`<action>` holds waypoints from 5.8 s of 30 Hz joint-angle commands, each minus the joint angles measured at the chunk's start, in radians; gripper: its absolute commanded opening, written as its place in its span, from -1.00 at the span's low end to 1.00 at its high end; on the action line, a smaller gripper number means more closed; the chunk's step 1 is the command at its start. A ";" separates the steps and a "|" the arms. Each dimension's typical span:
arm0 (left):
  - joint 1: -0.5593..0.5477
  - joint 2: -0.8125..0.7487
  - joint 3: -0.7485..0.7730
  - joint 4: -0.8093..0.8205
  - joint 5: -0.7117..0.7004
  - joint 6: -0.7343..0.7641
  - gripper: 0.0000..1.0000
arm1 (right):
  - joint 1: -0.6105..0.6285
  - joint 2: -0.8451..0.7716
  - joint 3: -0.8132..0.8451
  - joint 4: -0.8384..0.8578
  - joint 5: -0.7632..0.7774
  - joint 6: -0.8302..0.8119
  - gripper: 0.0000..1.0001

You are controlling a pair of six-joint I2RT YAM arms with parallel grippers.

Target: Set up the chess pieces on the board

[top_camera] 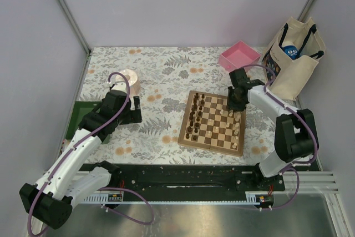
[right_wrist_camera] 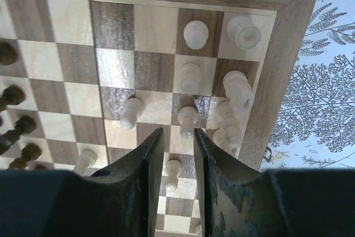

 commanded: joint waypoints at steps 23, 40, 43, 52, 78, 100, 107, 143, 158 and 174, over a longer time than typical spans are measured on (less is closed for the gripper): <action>0.004 -0.005 0.003 0.030 0.013 0.007 0.98 | 0.085 0.111 0.141 0.012 -0.053 0.001 -0.21; 0.002 -0.003 0.004 0.031 0.015 0.007 0.98 | 0.084 0.128 0.143 -0.008 -0.049 -0.006 -0.28; 0.004 -0.003 0.003 0.030 0.015 0.007 0.98 | 0.085 0.131 0.146 -0.011 -0.056 -0.006 -0.33; 0.004 -0.005 0.006 0.030 0.016 0.007 0.98 | 0.084 0.120 0.131 -0.019 -0.055 -0.006 -0.38; 0.004 -0.003 0.006 0.031 0.021 0.007 0.98 | 0.081 -0.168 -0.058 -0.069 0.045 0.017 -0.70; 0.004 0.001 0.004 0.030 0.023 0.008 0.98 | 0.041 -0.066 -0.079 -0.002 0.037 0.008 -0.68; 0.004 0.001 0.004 0.031 0.024 0.007 0.98 | 0.041 -0.061 -0.079 0.007 0.033 0.007 -0.61; 0.005 -0.003 0.006 0.031 0.030 0.007 0.98 | 0.093 -0.195 -0.138 -0.059 -0.014 0.056 -0.18; 0.005 0.001 0.004 0.030 0.029 0.008 0.98 | 0.095 -0.107 -0.122 -0.022 -0.035 0.042 -0.24; 0.004 0.003 0.006 0.033 0.032 0.008 0.98 | 0.093 -0.133 -0.138 -0.043 0.003 0.031 -0.53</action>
